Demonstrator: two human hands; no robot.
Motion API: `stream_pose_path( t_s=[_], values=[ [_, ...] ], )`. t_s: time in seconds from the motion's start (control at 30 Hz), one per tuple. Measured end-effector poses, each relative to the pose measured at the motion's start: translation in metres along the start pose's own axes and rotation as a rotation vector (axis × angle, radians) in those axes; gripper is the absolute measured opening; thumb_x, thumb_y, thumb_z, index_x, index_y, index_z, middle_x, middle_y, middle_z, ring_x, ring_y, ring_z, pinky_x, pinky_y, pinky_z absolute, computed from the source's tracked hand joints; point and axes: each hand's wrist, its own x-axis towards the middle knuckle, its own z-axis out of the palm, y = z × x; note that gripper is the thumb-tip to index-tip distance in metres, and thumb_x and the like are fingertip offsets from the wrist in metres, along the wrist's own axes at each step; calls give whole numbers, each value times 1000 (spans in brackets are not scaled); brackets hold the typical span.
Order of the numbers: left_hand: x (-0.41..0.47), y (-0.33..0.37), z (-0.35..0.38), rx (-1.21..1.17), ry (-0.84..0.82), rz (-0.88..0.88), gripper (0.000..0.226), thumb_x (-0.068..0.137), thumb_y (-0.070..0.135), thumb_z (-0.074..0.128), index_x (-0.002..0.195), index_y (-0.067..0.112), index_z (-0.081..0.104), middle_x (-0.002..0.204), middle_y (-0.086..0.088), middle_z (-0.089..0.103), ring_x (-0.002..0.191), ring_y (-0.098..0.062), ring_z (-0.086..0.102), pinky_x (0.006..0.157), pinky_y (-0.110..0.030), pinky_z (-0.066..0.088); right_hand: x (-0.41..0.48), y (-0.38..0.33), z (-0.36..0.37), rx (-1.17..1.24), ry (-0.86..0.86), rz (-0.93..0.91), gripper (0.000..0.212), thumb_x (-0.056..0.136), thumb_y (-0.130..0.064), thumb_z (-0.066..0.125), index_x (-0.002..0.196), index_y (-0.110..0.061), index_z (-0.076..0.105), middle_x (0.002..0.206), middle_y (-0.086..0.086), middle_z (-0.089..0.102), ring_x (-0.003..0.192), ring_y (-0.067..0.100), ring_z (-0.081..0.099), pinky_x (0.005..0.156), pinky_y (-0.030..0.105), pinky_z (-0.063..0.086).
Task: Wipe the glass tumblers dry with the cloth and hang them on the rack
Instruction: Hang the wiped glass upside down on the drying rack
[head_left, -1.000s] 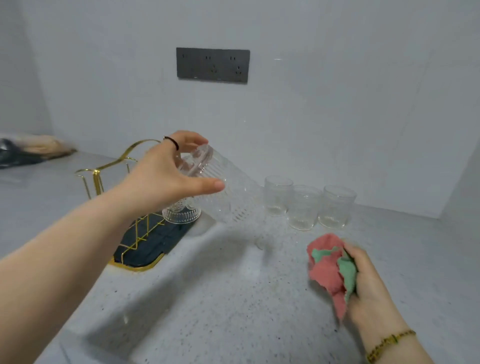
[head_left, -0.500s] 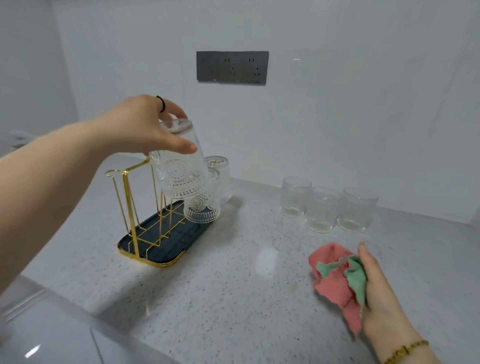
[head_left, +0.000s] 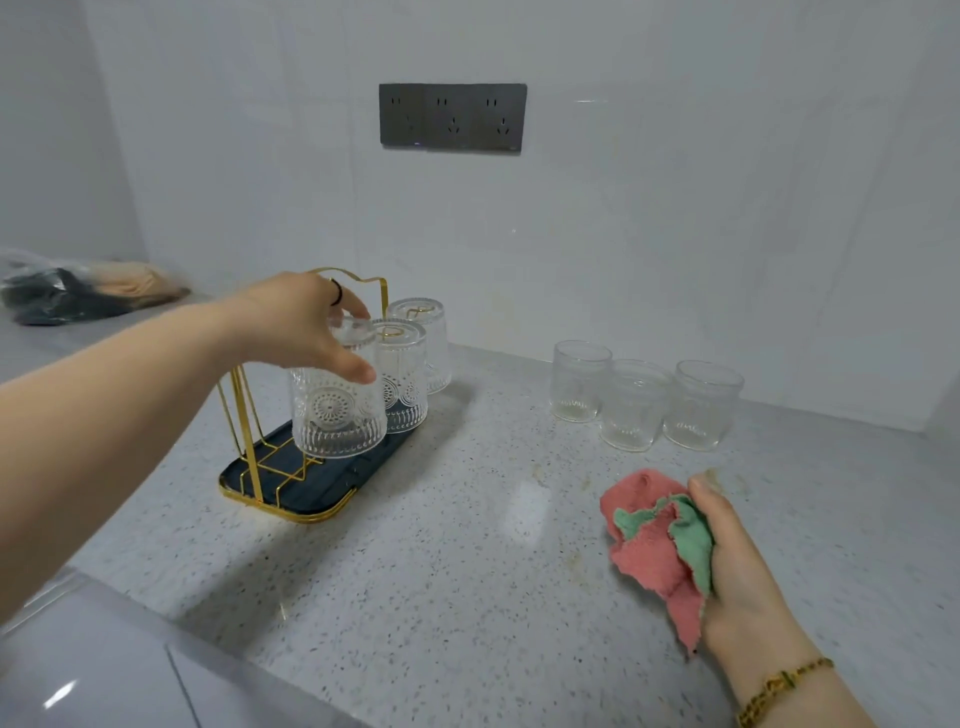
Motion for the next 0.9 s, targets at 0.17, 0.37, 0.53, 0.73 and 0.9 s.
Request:
stream_pose_path(
  t_s=[0.17,0.37,0.53,0.73,0.9],
  values=[
    [-1,-5,17,10,-64,-8,69,68,41,75,128,22,47,132,-3,53,118,-21,50,92,-28,38,0,3,1,-20,-29,11,79,18,-47,85,87,-13,65,78,15,71,65,30,68,58,44,55],
    [1,-8,18,73,-85,9,73,70,46,71,133,23,42,139,0,46,125,-21,44,99,-30,35,-4,-1,4,-23,-30,17,39,61,-39,55,88,-12,61,69,9,71,58,23,68,53,38,55],
    [-9,18,21,64,180,152,59,74,49,63,125,21,52,136,2,47,125,-17,42,99,-31,35,-6,-2,8,-4,-5,13,36,63,-34,54,87,-8,60,80,15,66,75,30,61,53,35,55],
    [-29,100,79,-362,107,439,27,82,41,58,105,27,63,114,13,59,112,-4,51,87,-14,34,-9,-3,11,39,-3,3,33,64,-30,56,86,-7,61,75,12,69,72,25,64,62,37,55],
    [-24,141,115,-499,71,460,17,74,42,67,69,31,56,91,14,58,101,-7,54,89,-22,39,-6,-4,7,92,-38,-37,37,68,-28,56,93,-2,65,88,16,71,79,24,69,59,29,56]
  ],
)
